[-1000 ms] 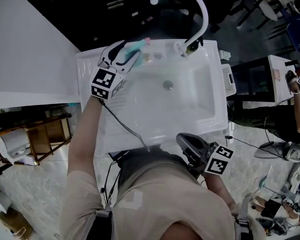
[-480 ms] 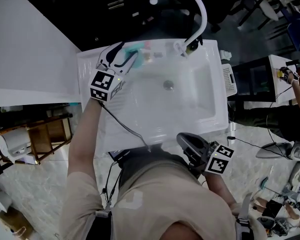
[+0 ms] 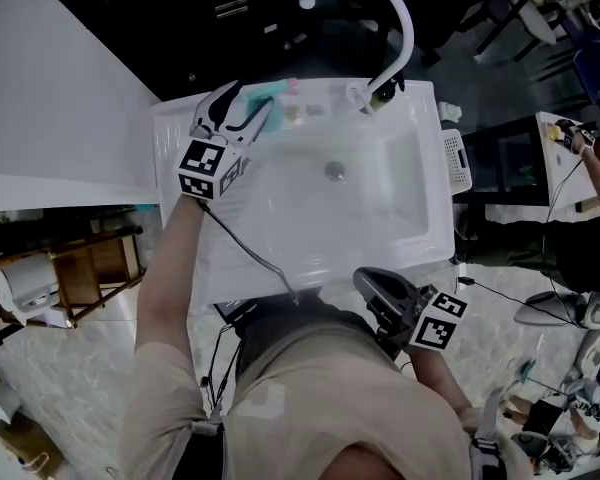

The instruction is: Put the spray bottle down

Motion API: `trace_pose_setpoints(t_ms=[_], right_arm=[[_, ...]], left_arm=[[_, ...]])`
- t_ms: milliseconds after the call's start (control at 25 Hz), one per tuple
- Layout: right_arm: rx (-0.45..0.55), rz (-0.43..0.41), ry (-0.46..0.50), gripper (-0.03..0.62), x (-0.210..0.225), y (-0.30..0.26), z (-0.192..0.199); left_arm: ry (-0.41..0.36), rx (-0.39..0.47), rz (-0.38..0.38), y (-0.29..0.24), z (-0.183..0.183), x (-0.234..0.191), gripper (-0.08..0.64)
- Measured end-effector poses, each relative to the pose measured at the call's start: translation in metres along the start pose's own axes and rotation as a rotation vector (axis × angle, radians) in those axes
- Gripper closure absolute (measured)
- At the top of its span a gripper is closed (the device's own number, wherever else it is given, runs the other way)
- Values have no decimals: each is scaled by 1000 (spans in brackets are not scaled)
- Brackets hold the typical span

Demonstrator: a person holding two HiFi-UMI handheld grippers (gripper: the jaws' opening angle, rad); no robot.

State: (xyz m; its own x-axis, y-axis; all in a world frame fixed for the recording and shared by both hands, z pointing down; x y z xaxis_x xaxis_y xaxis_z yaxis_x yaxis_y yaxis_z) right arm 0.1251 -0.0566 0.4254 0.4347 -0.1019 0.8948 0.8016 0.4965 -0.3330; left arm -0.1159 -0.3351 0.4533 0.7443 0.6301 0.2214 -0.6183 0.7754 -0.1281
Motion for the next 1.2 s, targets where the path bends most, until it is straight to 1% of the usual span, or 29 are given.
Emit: trace_pose_setpoints(t_ms=[200, 560, 720, 840, 1080, 1200], right_arm=[[-3, 2, 1, 571, 2, -1, -2], [3, 1, 6, 571, -1, -2, -2], [8, -2, 7, 571, -1, -1, -1], [10, -3, 7, 571, -1, -1, -1], [12, -6, 12, 571, -5, -3, 2], [14, -4, 14, 571, -4, -1, 2]], left_arm=[[27, 6, -9, 3, 1, -4, 325], [23, 20, -19, 12, -3, -6, 325], [7, 24, -17, 19, -5, -4, 325], [-1, 24, -30, 23, -7, -7, 325], [12, 24, -53, 27, -7, -13, 325], [7, 11, -62, 27, -4, -14, 325]])
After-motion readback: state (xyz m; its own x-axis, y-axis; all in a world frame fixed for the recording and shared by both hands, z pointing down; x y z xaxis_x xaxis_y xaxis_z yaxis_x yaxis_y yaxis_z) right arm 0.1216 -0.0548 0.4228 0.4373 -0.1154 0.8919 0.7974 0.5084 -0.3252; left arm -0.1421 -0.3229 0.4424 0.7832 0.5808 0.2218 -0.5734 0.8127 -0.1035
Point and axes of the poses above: the fingertips, and each gripper's own axes: y backward along the fingers, x to its right, z out of its underside, the point moved 5 cm from there along y, backward along the fingers, and after that the axes turned 15 degrees about -y, right-handed, at the moved point
